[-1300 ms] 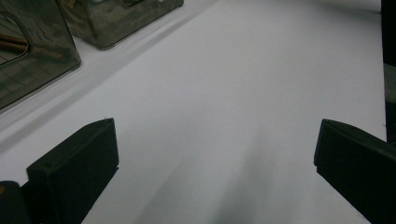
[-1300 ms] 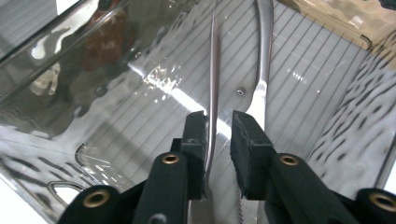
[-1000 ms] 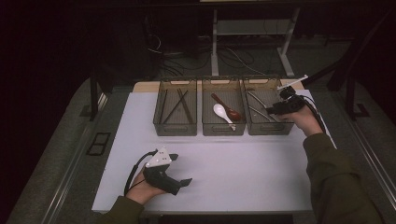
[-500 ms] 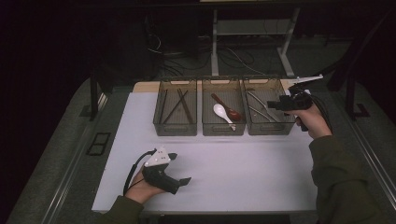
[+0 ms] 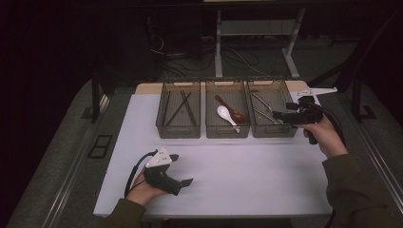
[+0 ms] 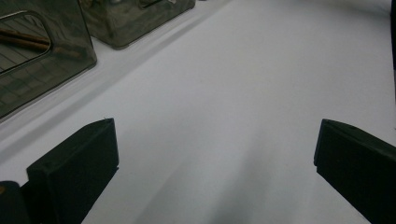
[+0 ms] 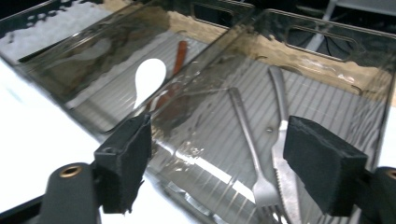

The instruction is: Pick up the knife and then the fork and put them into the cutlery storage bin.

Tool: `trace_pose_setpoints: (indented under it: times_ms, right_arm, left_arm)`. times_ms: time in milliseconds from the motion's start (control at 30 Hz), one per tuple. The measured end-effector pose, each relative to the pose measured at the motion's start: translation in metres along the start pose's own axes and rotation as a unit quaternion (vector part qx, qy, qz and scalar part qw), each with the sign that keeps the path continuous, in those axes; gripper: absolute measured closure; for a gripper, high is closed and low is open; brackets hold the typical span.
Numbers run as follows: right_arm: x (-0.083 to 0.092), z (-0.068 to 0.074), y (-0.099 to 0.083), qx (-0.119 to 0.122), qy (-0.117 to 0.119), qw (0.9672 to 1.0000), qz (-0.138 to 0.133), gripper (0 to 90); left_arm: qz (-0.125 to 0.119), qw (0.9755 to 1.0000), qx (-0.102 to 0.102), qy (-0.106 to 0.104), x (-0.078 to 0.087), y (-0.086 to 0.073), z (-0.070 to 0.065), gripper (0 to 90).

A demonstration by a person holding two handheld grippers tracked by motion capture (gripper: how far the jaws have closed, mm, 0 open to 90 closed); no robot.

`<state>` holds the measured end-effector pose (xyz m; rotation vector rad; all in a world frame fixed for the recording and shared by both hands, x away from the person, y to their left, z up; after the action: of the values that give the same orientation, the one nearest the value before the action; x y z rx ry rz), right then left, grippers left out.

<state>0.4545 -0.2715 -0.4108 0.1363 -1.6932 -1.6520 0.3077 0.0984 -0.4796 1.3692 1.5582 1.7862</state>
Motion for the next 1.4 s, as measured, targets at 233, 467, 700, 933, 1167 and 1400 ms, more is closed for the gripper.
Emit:
trace_pose_setpoints:
  times_ms: [233, 467, 700, 933, 1167, 1400]
  right_arm:
    - [0.019, 0.026, -0.014, 0.011, 0.024, 0.9993, -0.026, 20.0]
    - [0.033, 0.048, -0.030, 0.015, 0.038, 0.9982, -0.043, 20.1]
    - [0.041, 0.066, -0.052, 0.016, 0.055, 0.9975, -0.042, 19.3]
    - [0.048, 0.077, -0.074, 0.015, 0.059, 0.9971, -0.045, 18.3]
    - [0.055, 0.084, -0.092, 0.010, 0.061, 0.9967, -0.054, 18.2]
    - [0.063, 0.091, -0.108, 0.005, 0.068, 0.9959, -0.059, 17.9]
  left_arm:
    - [0.001, 1.0000, -0.004, -0.002, 0.000, -0.001, 0.000, 0.0]
    - [0.006, 0.9999, -0.008, -0.002, 0.000, -0.002, 0.001, 0.0]
    - [0.005, 0.9999, -0.008, 0.002, 0.002, -0.003, 0.002, 0.0]
    - [0.003, 1.0000, -0.009, 0.001, 0.003, -0.002, 0.001, 0.0]
    - [0.002, 1.0000, -0.008, 0.001, 0.004, -0.002, 0.000, 0.0]
    - [0.006, 0.9999, -0.010, -0.001, 0.005, -0.002, 0.000, 0.0]
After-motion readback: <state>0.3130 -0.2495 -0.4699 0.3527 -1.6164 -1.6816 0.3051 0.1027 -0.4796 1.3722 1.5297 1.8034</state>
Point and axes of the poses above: each handheld gripper's, and its own axes: x roughly backward along the jaws, y roughly out of its top, z roughly to its left, the point moved 8 cm from there along -x, roughly forward along the jaws, and after that the axes turned 9 degrees about -z, right-handed, at the moved point
